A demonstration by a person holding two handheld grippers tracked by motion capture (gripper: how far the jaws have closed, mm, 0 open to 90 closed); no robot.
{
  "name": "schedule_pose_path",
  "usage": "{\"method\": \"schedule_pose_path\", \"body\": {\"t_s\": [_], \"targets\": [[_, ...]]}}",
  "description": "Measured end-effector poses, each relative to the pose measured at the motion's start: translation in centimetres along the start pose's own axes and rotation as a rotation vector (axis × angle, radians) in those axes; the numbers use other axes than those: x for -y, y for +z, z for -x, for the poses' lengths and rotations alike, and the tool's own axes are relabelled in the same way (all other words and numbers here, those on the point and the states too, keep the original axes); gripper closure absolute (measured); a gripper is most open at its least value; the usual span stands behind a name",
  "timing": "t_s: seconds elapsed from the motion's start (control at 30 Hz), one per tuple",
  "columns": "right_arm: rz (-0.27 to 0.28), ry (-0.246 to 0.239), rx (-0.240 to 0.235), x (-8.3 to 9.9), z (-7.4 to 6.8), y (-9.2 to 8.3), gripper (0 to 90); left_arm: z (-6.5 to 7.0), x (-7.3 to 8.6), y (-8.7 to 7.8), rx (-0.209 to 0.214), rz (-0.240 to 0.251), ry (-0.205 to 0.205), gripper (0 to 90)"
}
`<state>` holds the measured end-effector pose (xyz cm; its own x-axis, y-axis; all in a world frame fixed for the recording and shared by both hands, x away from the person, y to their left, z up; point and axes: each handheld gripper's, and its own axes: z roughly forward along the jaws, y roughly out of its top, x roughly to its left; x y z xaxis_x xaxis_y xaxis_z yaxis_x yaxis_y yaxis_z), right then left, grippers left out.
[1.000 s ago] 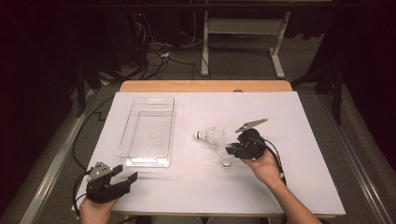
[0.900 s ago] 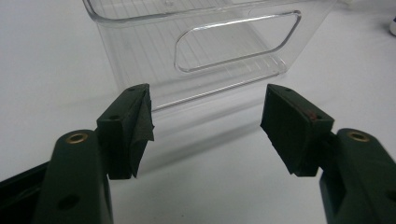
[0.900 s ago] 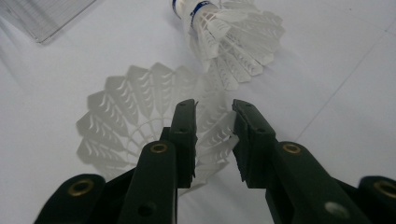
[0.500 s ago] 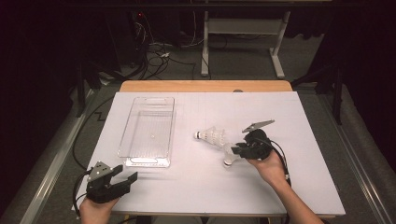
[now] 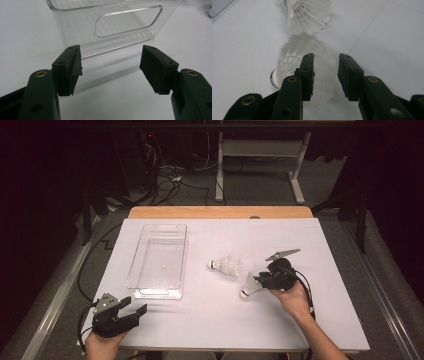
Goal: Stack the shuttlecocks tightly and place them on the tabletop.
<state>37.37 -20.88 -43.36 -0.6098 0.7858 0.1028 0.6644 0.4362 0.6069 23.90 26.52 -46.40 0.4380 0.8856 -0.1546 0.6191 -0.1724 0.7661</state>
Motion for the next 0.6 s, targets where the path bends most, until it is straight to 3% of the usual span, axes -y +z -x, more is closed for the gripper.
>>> {"method": "schedule_pose_path", "body": {"t_s": [0.6], "targets": [[-0.004,0.033,0.019,1.02,0.99,0.28,65.1,-0.2,-0.01,-0.11,0.0,0.007,-0.004,34.4]]}}
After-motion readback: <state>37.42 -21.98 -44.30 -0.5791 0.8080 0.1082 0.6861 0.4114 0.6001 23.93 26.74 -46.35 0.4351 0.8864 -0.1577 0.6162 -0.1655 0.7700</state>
